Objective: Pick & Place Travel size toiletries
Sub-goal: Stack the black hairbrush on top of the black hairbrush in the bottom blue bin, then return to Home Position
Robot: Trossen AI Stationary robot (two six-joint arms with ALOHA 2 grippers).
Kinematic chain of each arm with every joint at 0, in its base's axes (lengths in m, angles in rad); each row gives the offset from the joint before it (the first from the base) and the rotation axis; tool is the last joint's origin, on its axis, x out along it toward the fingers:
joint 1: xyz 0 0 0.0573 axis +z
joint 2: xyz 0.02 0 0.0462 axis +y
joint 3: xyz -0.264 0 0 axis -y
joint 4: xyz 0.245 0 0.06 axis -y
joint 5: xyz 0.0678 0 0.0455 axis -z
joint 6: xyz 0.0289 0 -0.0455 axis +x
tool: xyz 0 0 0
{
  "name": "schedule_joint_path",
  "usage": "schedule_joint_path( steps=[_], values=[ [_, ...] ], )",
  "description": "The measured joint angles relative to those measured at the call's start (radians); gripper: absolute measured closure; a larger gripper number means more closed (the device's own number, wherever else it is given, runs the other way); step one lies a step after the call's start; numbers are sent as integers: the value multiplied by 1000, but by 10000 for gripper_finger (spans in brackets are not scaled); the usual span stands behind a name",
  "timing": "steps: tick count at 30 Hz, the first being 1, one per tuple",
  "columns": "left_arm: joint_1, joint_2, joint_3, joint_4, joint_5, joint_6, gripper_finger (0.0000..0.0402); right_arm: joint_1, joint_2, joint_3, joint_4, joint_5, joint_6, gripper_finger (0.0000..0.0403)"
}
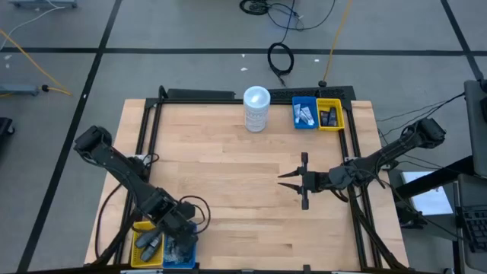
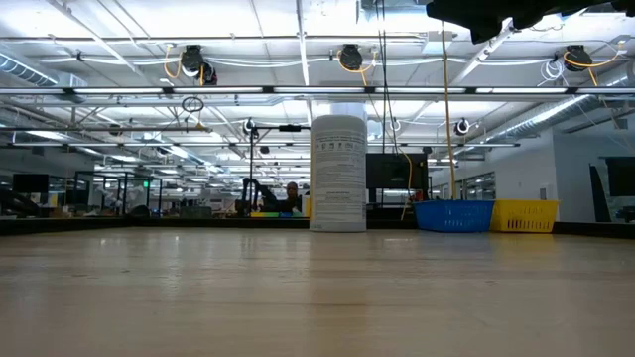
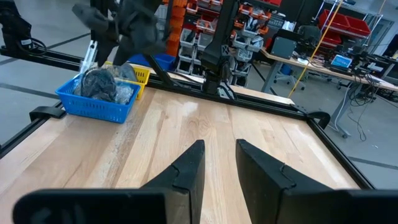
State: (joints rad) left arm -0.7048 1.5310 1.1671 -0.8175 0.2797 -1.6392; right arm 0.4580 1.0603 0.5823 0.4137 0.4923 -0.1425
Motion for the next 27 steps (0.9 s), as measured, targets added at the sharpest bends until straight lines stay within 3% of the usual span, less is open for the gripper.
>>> schedule_joint_path(
  steps=[4,7,14,22,27],
  values=[
    [0,-67,0,-2,-170,139,243,0,0,0,0,0,0,321],
    [0,-131,0,-10,-322,357,243,0,0,0,0,16,-1,326],
    [-14,-269,0,-68,-740,665,242,0,-2,0,-8,35,0,336],
    [-61,-345,0,-326,-1065,648,243,-23,-113,-1,-159,123,57,344],
    [-69,-348,0,-365,-1118,663,243,-49,-206,-1,-241,136,76,344]
  ],
)
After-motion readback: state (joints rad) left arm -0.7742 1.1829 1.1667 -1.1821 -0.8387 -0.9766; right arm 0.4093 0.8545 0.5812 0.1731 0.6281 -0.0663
